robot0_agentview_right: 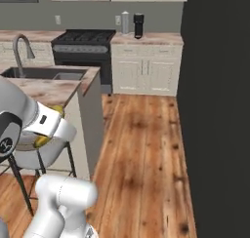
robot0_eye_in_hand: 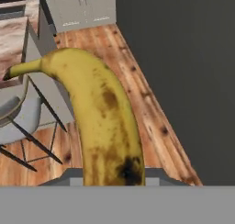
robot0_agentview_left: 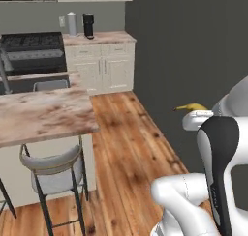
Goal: Pick the tangerine and banana from the fridge and place them inside the tupperware on the counter.
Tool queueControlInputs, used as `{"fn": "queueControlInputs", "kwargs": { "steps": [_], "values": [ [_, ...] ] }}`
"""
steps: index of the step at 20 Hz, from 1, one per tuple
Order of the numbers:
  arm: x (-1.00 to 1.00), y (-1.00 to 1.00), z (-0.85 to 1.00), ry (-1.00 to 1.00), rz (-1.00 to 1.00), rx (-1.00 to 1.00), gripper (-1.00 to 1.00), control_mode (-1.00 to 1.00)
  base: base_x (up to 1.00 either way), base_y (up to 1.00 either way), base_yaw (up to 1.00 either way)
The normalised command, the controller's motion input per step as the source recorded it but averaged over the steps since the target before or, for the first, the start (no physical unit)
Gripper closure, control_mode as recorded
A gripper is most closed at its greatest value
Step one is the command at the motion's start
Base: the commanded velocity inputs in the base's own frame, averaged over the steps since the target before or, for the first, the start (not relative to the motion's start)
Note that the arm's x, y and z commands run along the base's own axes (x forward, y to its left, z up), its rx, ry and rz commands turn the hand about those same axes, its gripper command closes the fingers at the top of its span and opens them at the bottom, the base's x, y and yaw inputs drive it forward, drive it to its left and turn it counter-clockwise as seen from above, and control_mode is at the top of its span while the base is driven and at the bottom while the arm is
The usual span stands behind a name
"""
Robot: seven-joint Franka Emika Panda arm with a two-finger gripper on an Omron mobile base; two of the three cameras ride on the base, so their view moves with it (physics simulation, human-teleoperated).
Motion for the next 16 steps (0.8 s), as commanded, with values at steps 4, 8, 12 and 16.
{"fn": "queueControlInputs", "kwargs": {
  "steps": [4,8,12,16],
  "values": [
    [0.0,0.0,0.0,0.0,0.0,0.0,1.0,1.0,0.83,-1.0,0.23],
    [0.0,0.0,0.0,0.0,0.0,0.0,1.0,1.0,1.0,-0.91,0.41],
    [0.0,0.0,0.0,0.0,0.0,0.0,1.0,1.0,1.0,-0.83,0.49],
    [0.0,0.0,0.0,0.0,0.0,0.0,1.0,1.0,1.0,-0.83,0.51]
  ]
}}
